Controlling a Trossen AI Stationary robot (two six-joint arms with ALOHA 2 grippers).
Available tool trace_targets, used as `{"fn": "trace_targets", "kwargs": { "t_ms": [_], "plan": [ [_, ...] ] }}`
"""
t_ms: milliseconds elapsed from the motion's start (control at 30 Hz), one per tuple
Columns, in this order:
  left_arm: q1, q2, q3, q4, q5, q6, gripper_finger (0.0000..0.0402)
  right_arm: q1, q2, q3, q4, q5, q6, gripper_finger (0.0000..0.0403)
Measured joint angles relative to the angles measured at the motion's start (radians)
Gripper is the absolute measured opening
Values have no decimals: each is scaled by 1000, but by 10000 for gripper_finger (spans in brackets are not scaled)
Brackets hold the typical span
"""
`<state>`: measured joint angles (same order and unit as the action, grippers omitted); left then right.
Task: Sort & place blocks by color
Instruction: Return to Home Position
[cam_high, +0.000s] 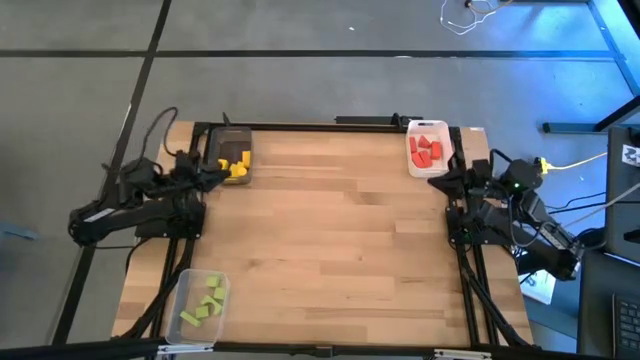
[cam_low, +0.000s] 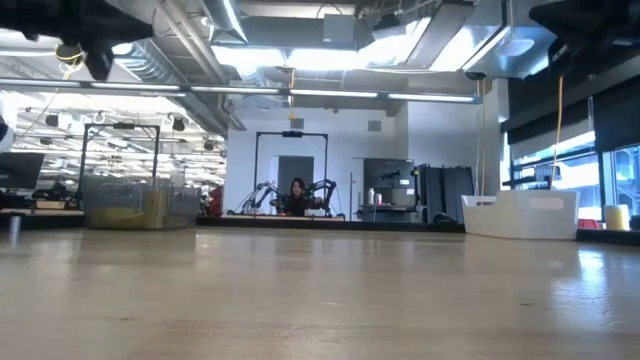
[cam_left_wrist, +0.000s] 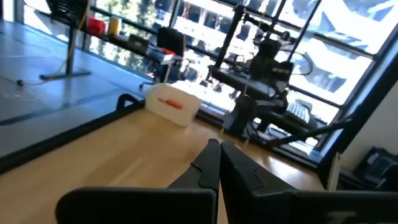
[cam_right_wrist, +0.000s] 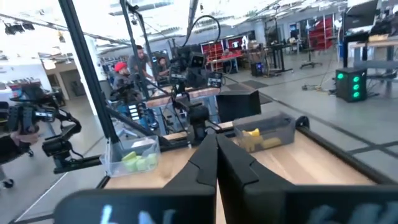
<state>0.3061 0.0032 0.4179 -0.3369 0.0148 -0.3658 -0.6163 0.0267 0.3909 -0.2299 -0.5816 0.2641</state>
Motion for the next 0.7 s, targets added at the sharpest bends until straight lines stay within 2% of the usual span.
{"fn": "trace_targets", "kwargs": {
  "t_ms": [467, 700],
  "plan": [
    [0, 0, -246, 338, 79, -72, 0, 0, -25, -195, 248, -59, 16, 0],
    [0, 0, -369, 445, 82, -13, 0, 0, -25, -321, 408, -77, -115, 0]
  ]
}}
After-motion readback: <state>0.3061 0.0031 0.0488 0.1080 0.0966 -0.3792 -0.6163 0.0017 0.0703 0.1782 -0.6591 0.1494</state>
